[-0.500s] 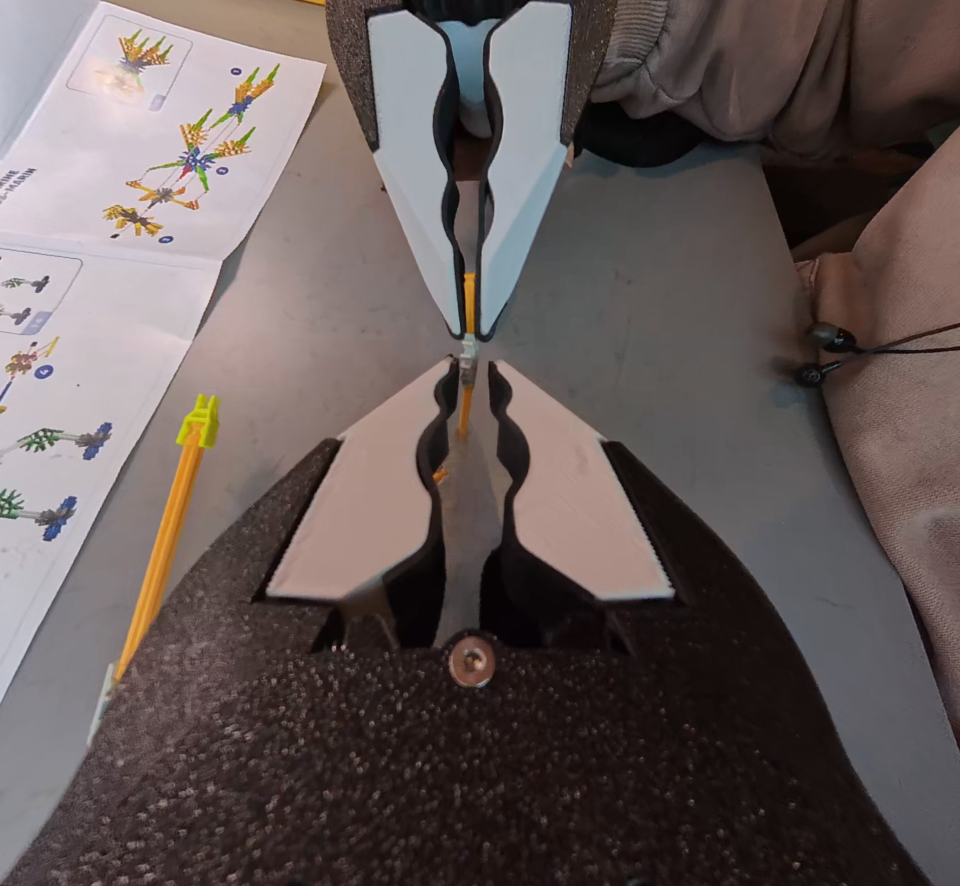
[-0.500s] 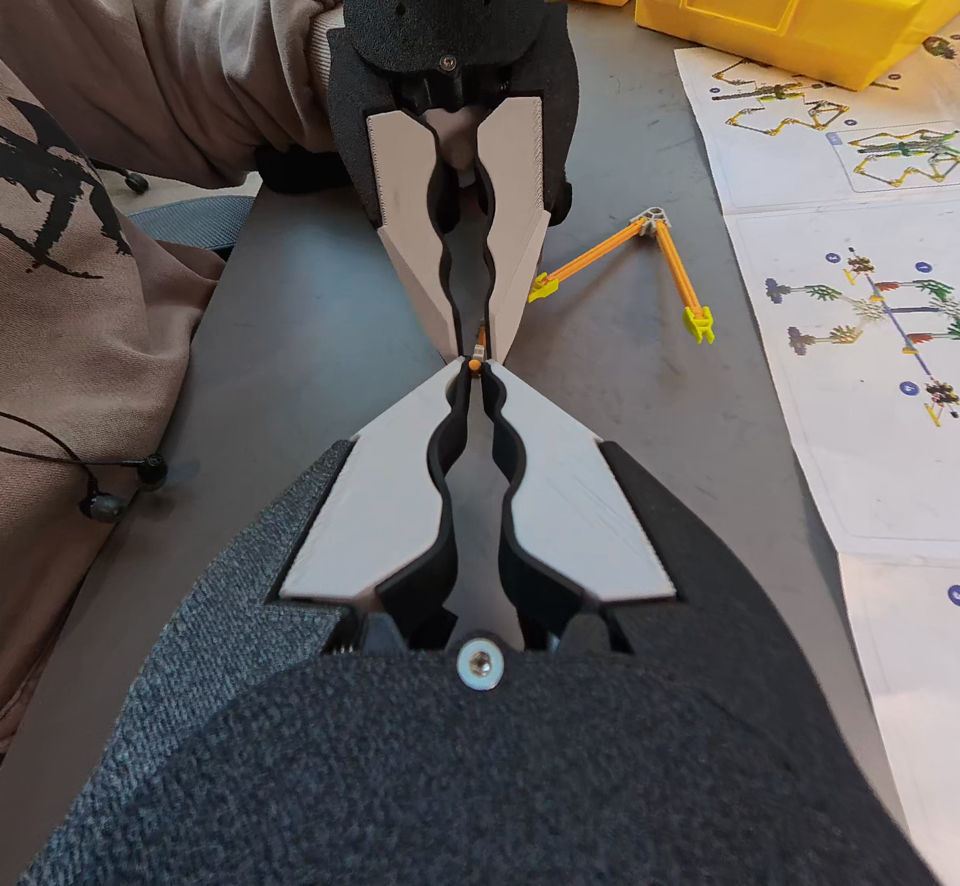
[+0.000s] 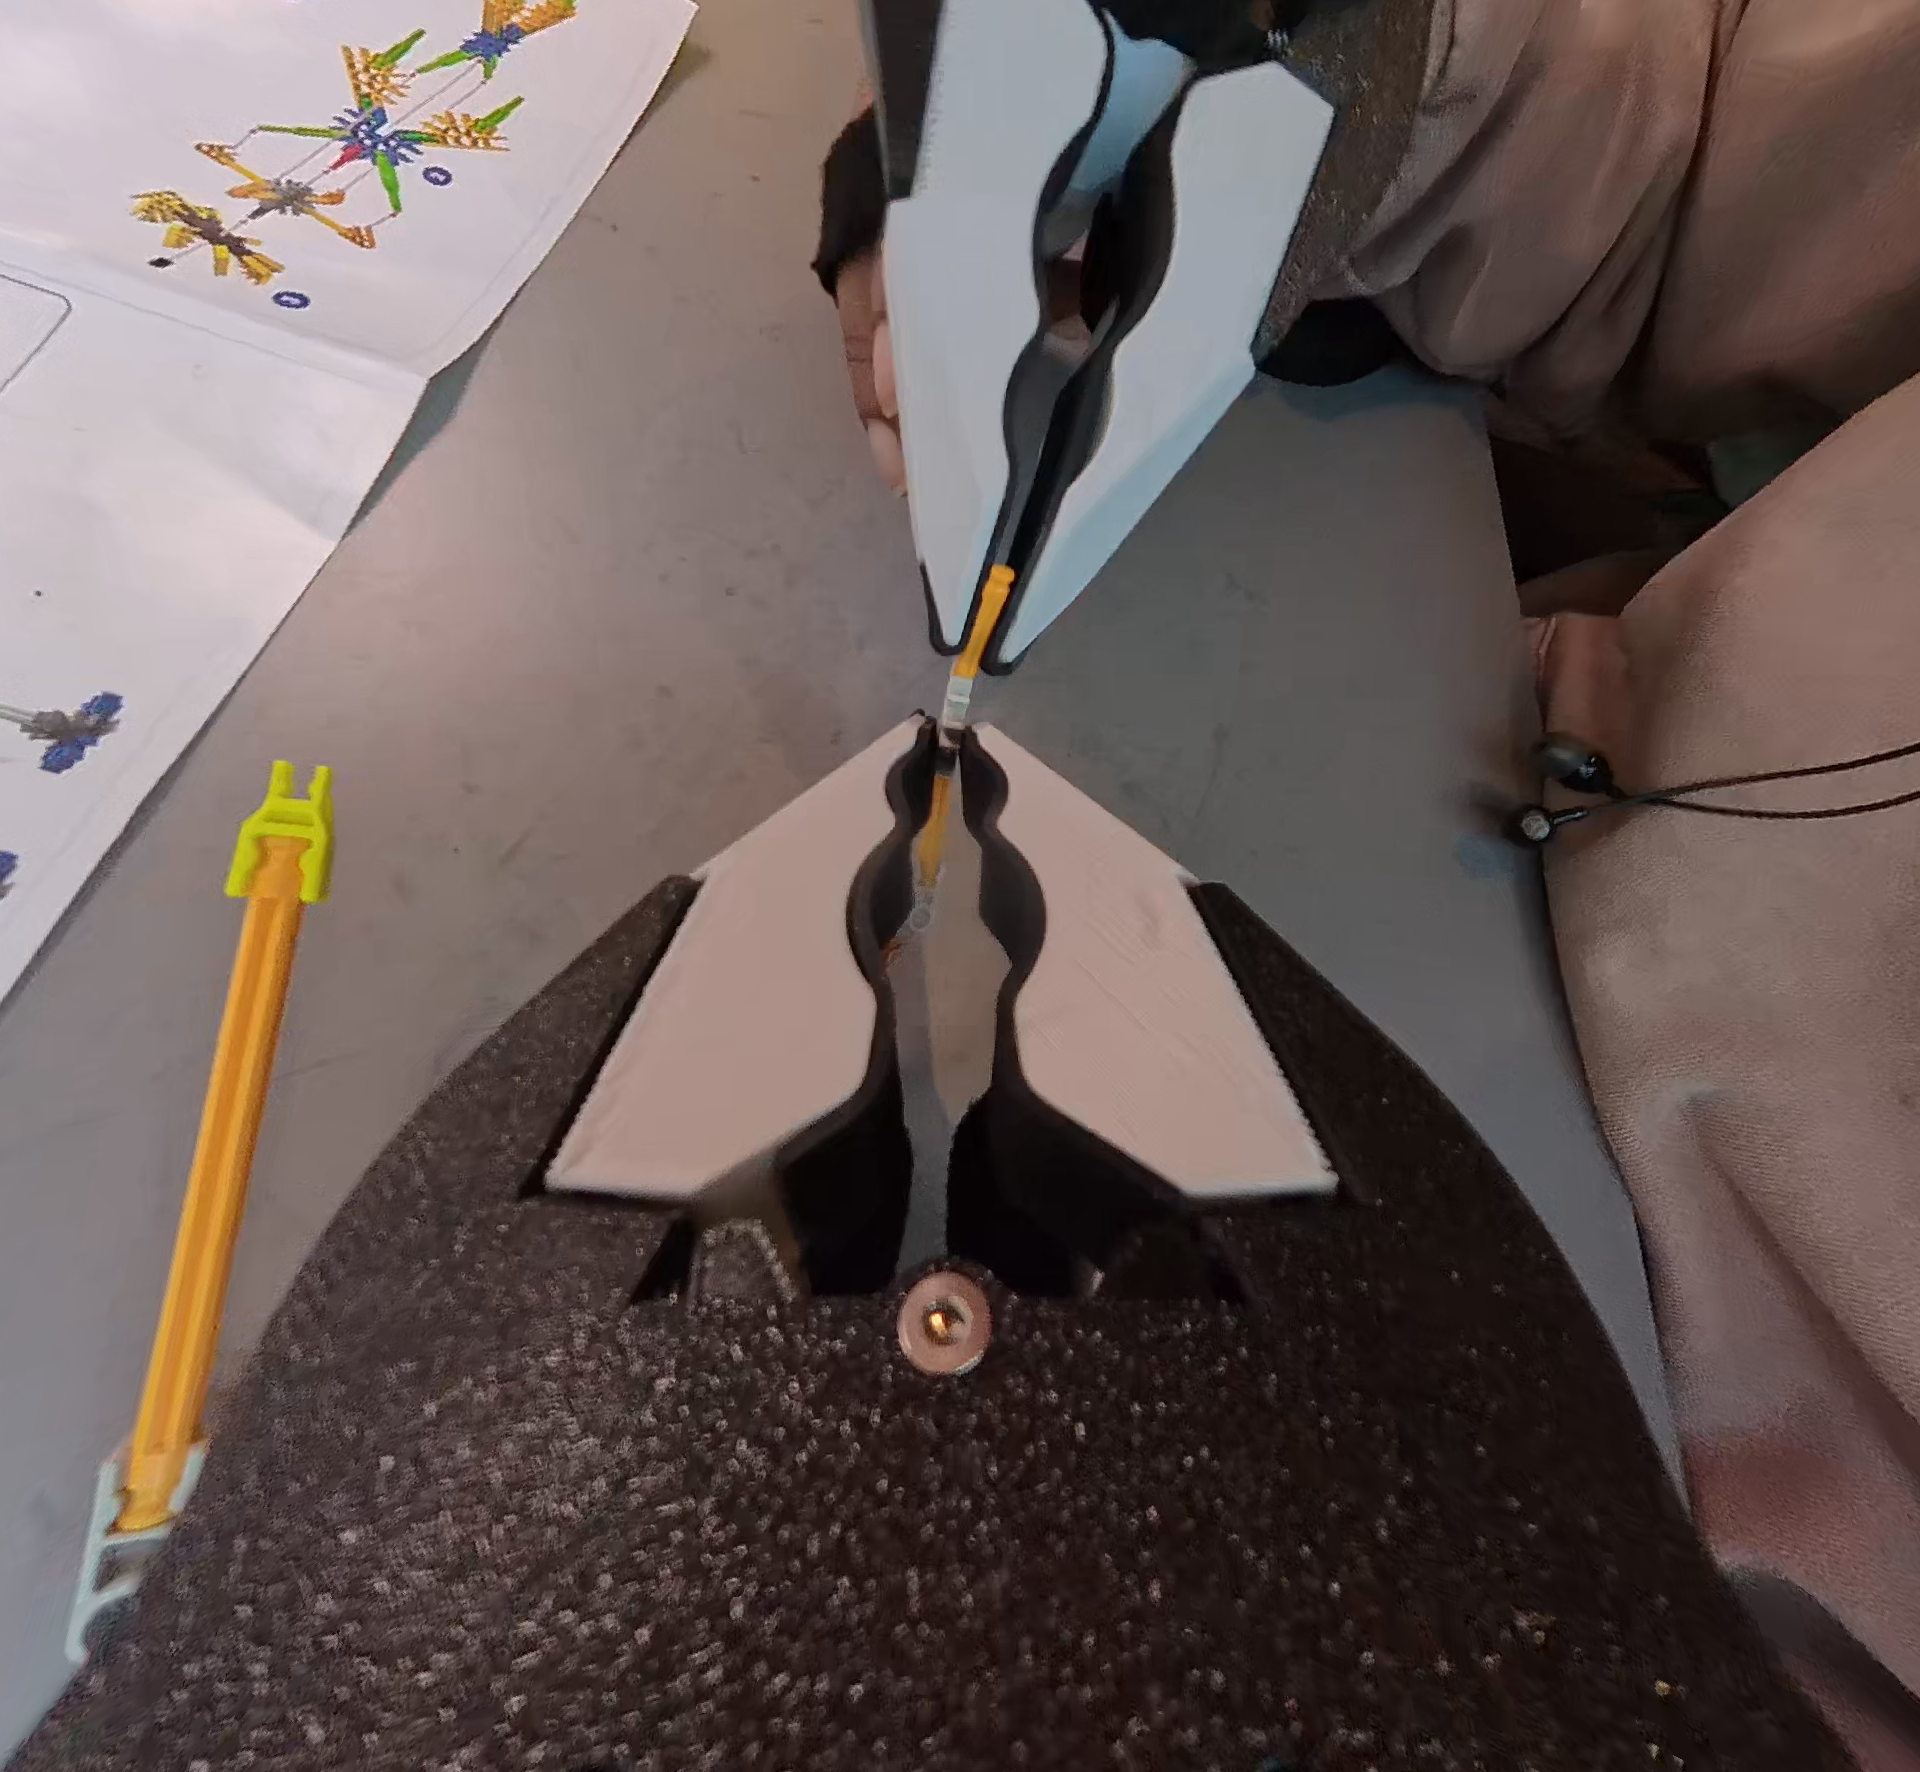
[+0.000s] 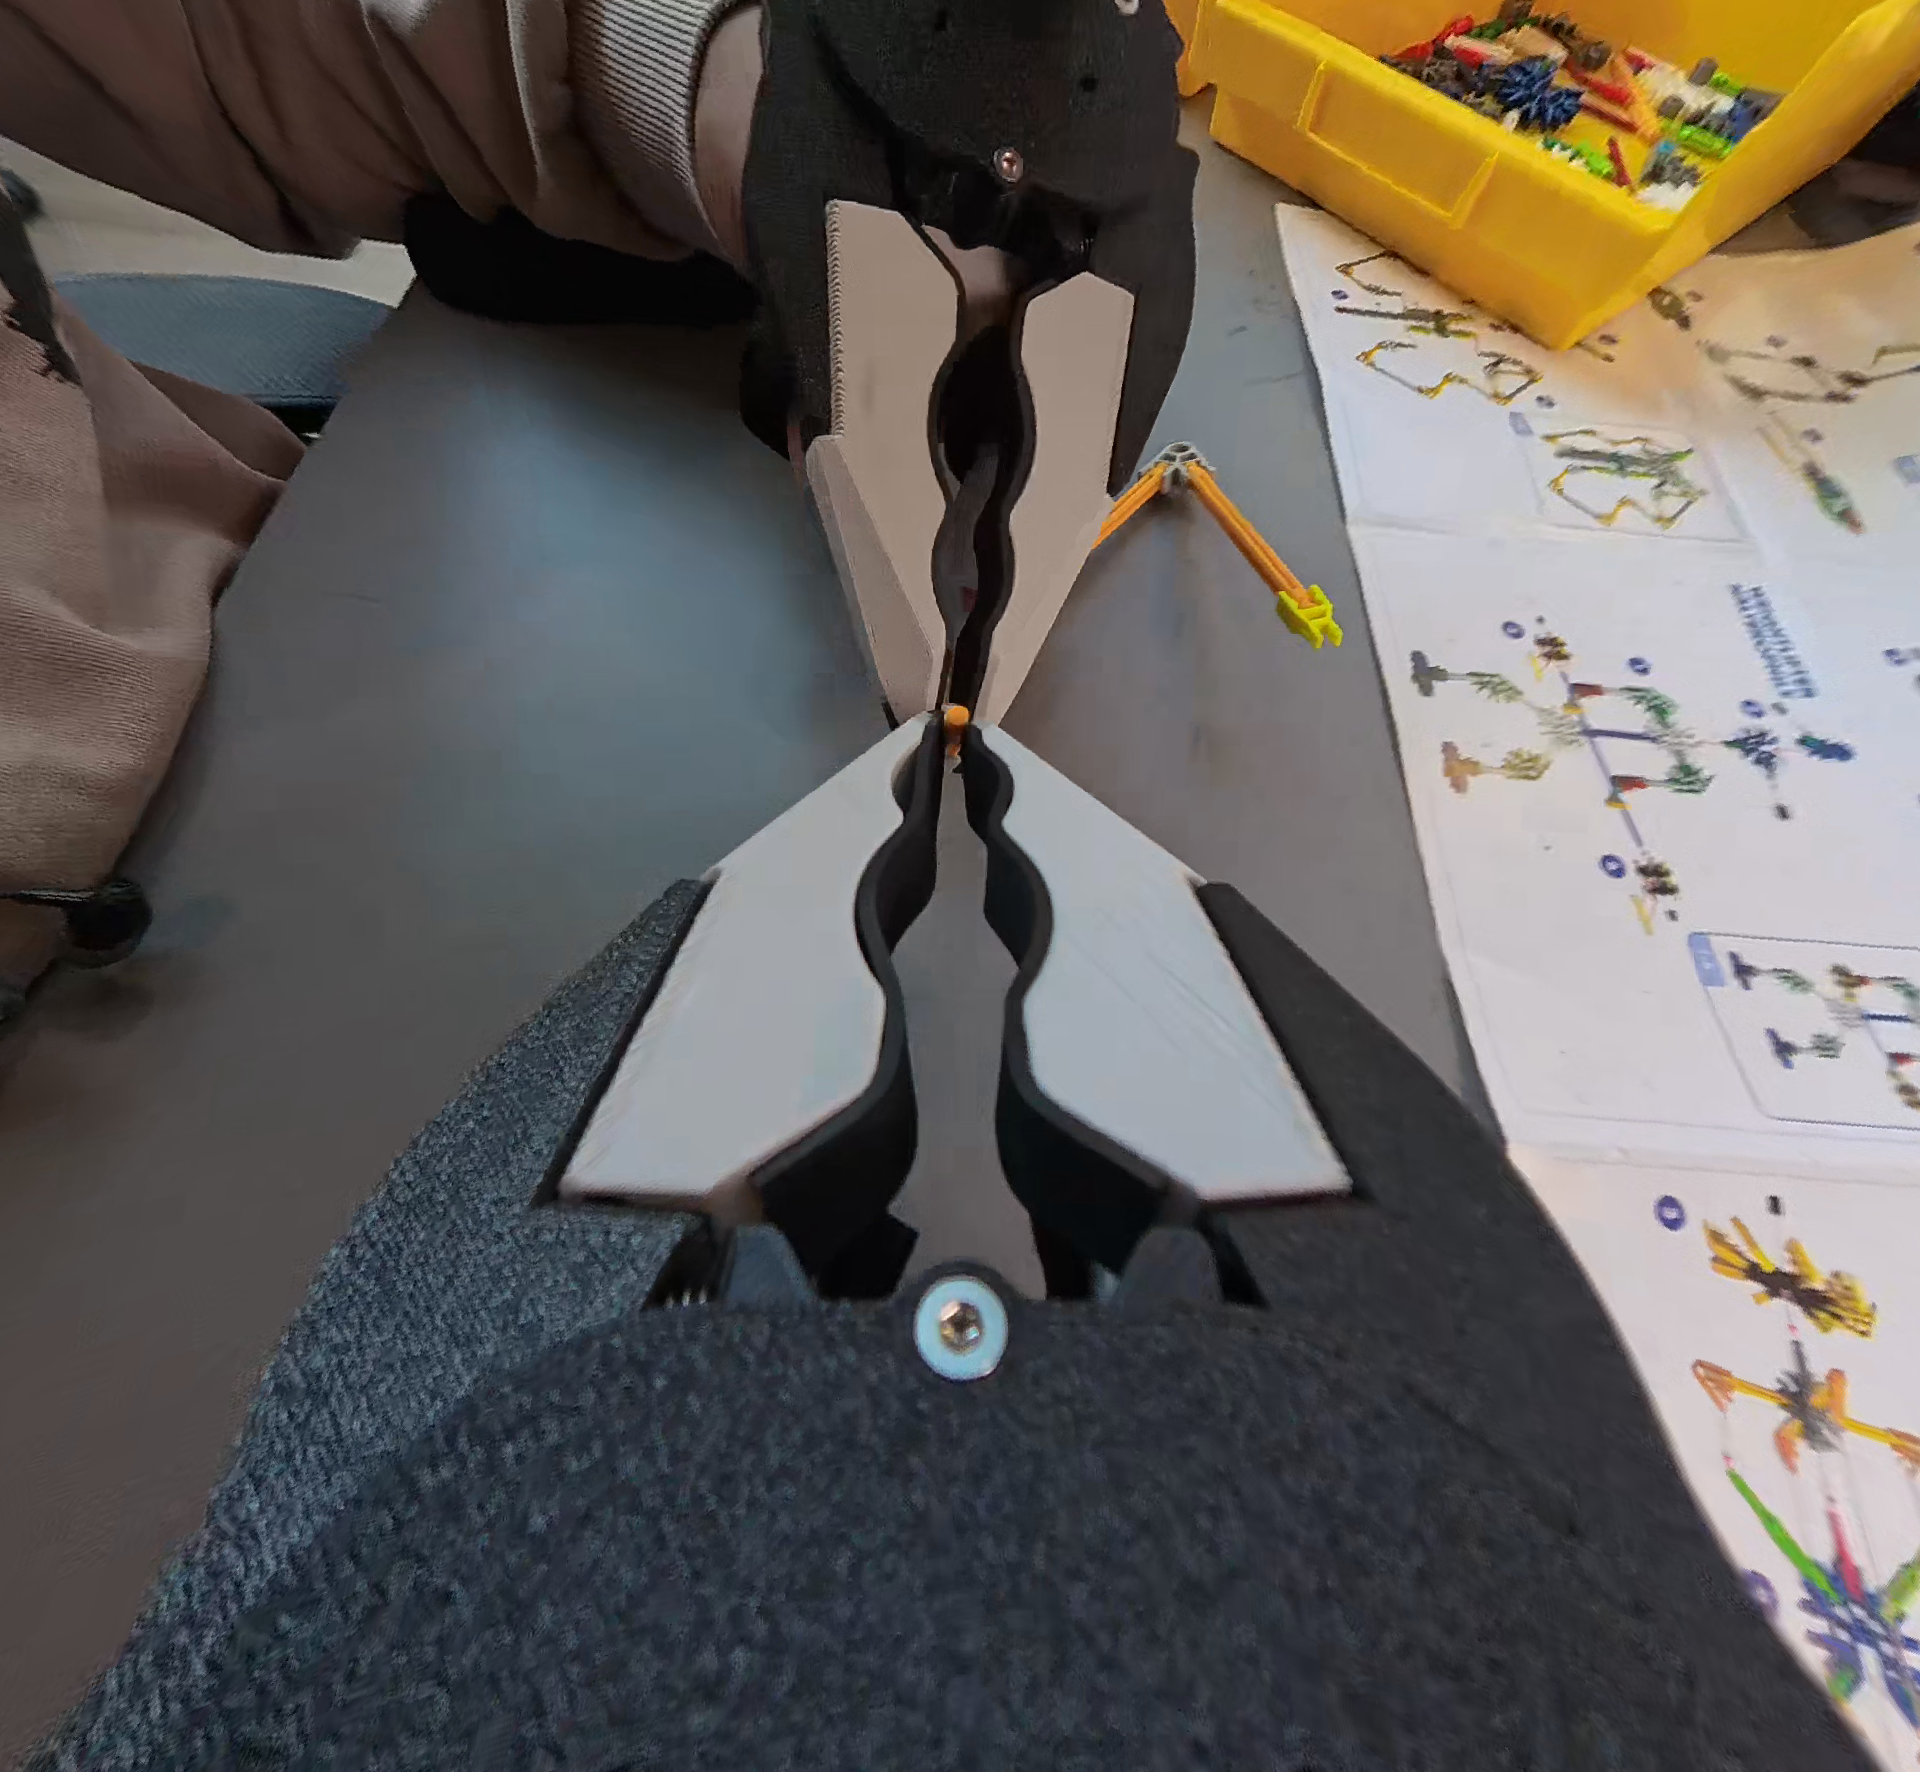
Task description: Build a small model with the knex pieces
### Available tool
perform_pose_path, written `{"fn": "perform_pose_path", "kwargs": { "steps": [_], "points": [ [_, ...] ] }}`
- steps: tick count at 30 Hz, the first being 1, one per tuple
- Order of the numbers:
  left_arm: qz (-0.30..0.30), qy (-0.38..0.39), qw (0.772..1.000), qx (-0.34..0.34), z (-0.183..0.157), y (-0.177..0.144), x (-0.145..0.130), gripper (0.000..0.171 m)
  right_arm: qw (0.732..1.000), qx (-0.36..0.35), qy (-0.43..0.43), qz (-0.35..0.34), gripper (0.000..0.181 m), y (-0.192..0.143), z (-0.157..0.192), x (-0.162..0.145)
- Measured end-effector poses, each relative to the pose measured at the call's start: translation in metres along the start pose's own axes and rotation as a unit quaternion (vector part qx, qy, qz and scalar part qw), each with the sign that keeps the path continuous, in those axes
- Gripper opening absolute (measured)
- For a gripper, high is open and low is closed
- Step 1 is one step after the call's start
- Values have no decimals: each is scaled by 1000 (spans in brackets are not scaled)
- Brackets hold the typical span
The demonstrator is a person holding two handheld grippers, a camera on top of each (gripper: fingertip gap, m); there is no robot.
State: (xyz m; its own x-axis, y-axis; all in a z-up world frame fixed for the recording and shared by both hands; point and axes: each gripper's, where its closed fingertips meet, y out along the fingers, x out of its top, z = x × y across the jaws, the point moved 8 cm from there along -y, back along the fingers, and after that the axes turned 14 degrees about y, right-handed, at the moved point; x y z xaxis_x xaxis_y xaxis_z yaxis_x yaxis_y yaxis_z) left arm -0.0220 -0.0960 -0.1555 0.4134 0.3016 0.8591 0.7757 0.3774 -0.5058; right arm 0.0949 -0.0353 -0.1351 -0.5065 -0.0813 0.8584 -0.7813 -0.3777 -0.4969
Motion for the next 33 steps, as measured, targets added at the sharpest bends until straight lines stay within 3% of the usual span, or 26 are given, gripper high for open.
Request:
{"fn": "perform_pose_path", "kwargs": {
  "steps": [3, 7, 11, 17, 21, 23, 25, 28, 30, 33],
  "points": [
    [-39, -61, 997, -9, 8, -9, 1, 4, 992, -73, -96, -24, 2, 1, 7, 8],
    [-54, -117, 992, -18, 14, -12, -4, 4, 963, -151, -221, -21, 2, 10, 16, 6],
    [-73, -164, 983, -36, 17, -12, -5, 3, 917, -214, -337, -12, 1, 17, 23, 2],
    [-120, -233, 962, -75, 18, -18, -4, 3, 862, -260, -434, -25, 1, 16, 31, 3],
    [-142, -260, 952, -81, 22, -19, -6, 3, 853, -229, -467, -31, 1, 25, 47, 1],
    [-129, -236, 961, -63, 22, -19, -6, 3, 873, -234, -421, -73, 1, 15, 44, 12],
    [-126, -219, 966, -63, 19, -19, -4, 4, 879, -288, -358, -129, 2, -16, 24, 33],
    [-111, -195, 973, -52, 18, -17, -4, 5, 840, -455, -249, -159, 2, -96, -29, 53],
    [-115, -179, 976, -53, 18, -17, -1, 5, 801, -556, -150, -162, 2, -162, -64, 46],
    [-93, -142, 985, -41, 15, -13, 1, 5, 707, -697, -56, -107, 2, -249, -103, 5]
  ]
}}
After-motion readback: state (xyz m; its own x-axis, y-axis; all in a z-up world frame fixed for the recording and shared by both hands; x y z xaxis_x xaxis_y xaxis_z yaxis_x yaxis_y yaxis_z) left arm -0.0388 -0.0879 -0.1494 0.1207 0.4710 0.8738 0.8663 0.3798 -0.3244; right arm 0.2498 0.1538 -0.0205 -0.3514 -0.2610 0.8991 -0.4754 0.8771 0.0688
